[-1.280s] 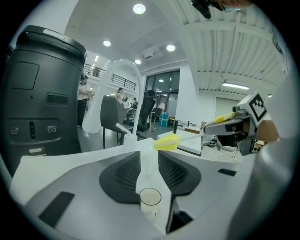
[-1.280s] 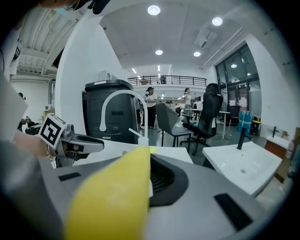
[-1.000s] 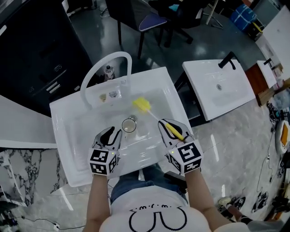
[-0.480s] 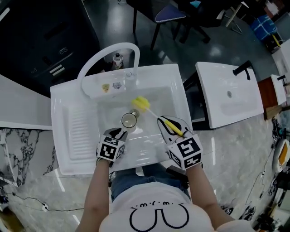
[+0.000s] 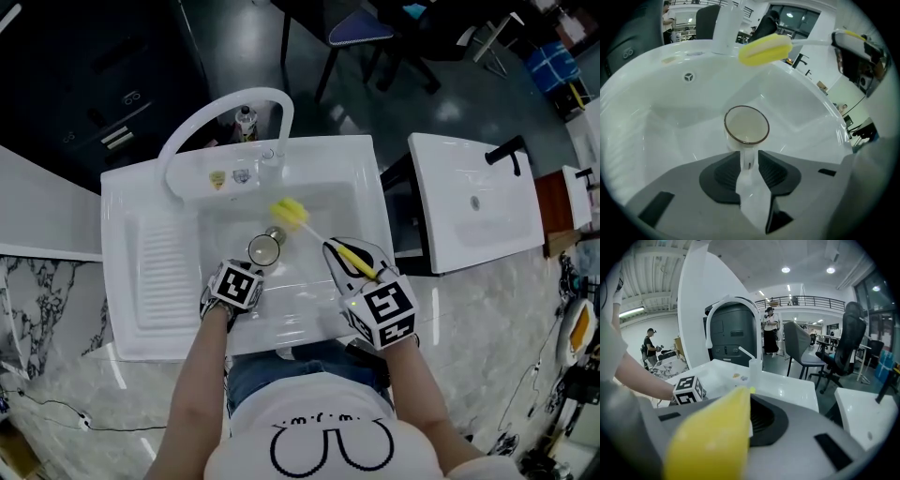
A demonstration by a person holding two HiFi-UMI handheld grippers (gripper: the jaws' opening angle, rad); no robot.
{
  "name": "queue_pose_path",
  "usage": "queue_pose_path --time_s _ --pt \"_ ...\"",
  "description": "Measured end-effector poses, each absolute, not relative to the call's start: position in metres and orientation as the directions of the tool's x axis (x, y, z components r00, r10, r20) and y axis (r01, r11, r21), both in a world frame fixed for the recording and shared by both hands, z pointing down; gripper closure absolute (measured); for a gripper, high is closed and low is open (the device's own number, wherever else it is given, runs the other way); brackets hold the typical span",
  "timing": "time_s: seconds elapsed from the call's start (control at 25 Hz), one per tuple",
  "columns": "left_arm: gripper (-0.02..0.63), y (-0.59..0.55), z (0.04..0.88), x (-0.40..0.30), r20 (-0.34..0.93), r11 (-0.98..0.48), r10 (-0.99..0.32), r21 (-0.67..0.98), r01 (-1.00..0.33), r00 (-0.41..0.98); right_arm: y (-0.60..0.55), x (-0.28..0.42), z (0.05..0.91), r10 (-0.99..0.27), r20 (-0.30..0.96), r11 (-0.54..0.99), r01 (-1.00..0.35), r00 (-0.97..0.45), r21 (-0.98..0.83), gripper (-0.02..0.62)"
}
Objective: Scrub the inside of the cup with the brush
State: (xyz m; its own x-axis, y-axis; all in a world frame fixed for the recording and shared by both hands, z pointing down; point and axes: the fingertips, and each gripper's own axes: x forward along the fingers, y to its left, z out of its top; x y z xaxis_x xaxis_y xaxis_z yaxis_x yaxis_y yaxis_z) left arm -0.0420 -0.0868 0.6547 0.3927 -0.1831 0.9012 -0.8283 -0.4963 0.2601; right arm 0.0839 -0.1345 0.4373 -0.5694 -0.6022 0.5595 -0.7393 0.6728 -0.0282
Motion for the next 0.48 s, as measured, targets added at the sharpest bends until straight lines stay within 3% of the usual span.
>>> queue_pose_path --time_s 0.12,0.48 --pt "0.535 -0.091 0.656 -0.042 0.905 -0.51 -0.203 0.229 -0.829 0.374 -0.135 0.086 0.437 -0.607 0.56 0.67 -0.742 -0.564 -0.023 0.552" --pt "0.541 -0.095 0.643 -0.038 0.879 -0.6 -0.287 0.144 -0.787 0.381 -0.12 0.083 0.446 -0.548 0.612 0.707 -0.707 -0.57 -0.026 0.552"
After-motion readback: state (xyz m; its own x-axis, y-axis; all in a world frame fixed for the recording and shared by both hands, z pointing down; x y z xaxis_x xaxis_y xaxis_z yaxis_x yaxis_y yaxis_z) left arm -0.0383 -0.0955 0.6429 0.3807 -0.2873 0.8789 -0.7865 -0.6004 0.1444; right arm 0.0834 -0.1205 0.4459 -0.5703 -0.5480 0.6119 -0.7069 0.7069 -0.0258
